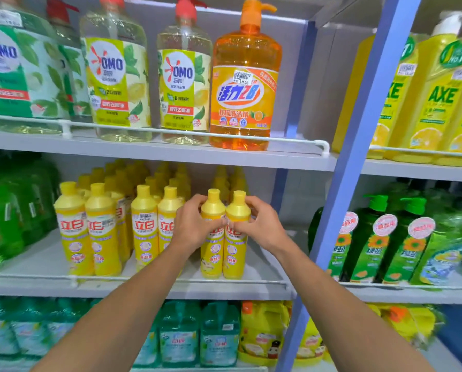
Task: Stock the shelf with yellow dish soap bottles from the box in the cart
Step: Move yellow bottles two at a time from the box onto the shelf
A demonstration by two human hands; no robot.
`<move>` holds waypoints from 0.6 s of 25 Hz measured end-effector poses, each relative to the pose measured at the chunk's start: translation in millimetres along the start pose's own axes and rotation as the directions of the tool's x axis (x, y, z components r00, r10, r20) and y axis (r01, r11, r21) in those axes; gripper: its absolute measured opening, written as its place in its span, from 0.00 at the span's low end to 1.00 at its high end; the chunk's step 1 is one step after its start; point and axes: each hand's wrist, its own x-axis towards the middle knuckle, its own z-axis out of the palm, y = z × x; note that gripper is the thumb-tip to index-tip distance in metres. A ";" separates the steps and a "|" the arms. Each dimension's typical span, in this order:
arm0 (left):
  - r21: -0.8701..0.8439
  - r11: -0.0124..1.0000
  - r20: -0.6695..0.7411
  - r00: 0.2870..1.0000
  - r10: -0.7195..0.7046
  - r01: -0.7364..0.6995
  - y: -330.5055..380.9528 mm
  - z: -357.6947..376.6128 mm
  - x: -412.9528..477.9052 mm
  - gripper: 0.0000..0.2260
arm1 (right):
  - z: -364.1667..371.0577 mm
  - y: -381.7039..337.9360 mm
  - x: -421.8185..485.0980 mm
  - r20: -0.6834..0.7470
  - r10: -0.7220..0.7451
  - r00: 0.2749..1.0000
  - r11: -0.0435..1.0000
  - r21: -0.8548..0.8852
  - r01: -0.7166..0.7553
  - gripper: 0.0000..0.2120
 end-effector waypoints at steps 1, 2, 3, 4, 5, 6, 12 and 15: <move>-0.018 1.000 0.030 1.000 -0.002 0.003 -3.2 0.6 1.7 0.28 | -0.5 3.3 1.3 -0.001 0.009 1.000 1.000 0.008 -0.009 0.31; -0.037 0.999 0.088 0.996 -0.020 0.023 -10.0 0.3 2.9 0.28 | 0.7 6.9 1.1 -0.010 0.023 1.000 1.000 0.013 -0.023 0.33; -0.058 0.997 0.159 0.986 -0.044 0.053 -18.0 0.8 3.4 0.28 | 2.5 10.1 -1.2 -0.030 0.042 0.999 0.999 0.013 -0.042 0.34; -0.065 0.994 0.220 0.973 -0.068 0.084 -26.3 2.1 1.8 0.28 | 5.1 13.3 -4.0 -0.063 0.061 0.996 0.998 0.017 -0.060 0.35; -0.051 0.993 0.243 0.966 -0.088 0.103 -35.0 4.0 -2.4 0.28 | 9.2 16.9 -6.1 -0.099 0.075 0.992 0.997 0.014 -0.074 0.35; -0.030 0.993 0.233 0.967 -0.106 0.116 -42.2 7.0 -7.6 0.27 | 13.1 19.1 -7.8 -0.128 0.084 0.988 0.996 -0.001 -0.085 0.34; -0.041 0.991 0.111 0.986 -0.124 0.129 -39.7 29.1 -10.2 0.23 | 10.8 30.4 4.3 -0.139 0.069 0.988 0.991 -0.106 -0.084 0.25; -0.024 0.990 0.086 0.987 -0.137 0.140 -41.0 37.3 -3.9 0.25 | 9.3 38.4 14.3 -0.110 0.086 0.990 0.989 -0.109 -0.098 0.24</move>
